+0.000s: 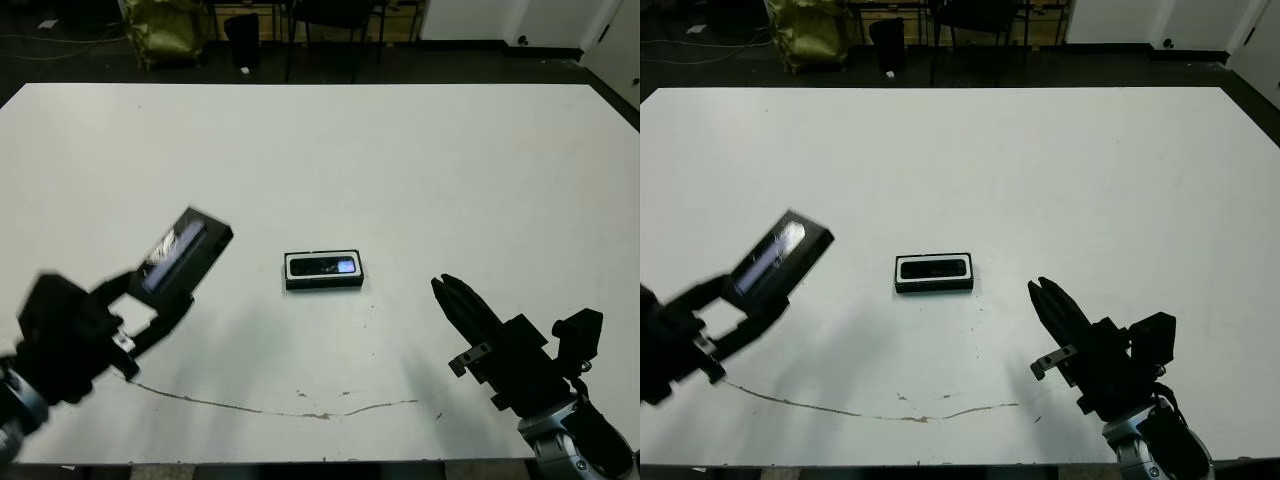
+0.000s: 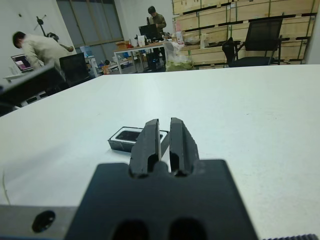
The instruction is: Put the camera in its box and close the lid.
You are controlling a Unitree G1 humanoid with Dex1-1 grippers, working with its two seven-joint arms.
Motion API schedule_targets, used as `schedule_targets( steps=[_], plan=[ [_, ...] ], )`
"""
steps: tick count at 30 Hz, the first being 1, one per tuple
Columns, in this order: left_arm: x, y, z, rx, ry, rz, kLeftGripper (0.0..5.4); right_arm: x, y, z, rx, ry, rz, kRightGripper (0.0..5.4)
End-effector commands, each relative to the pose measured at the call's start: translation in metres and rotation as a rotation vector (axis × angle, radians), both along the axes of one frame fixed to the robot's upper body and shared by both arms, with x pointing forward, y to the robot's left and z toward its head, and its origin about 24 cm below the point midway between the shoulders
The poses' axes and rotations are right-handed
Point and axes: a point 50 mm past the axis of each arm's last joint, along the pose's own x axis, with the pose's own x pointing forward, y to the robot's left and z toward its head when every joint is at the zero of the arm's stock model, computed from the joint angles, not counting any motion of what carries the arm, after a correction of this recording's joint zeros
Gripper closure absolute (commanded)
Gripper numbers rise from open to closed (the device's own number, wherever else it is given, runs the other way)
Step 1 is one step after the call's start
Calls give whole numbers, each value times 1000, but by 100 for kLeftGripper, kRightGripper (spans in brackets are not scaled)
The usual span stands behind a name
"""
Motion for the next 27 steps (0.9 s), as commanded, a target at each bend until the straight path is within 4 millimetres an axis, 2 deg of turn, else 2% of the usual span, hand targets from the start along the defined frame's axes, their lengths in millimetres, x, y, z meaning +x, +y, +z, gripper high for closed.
schedule_targets(
  steps=[1,6,11,19,27],
  plan=[
    [12,3,17,53,13,-71,307,1,-5,-8,-63,26,1,540],
    [38,2,38,125,0,-198,307,2,0,-6,0,15,24,540],
    [65,-6,37,174,26,-274,307,5,-3,-11,-26,-1,29,540],
    [99,-25,11,229,116,-370,307,2,-2,-7,-49,6,1,540],
    [121,-35,-17,264,161,-439,307,9,-12,-28,-8,-7,19,540]
  ],
)
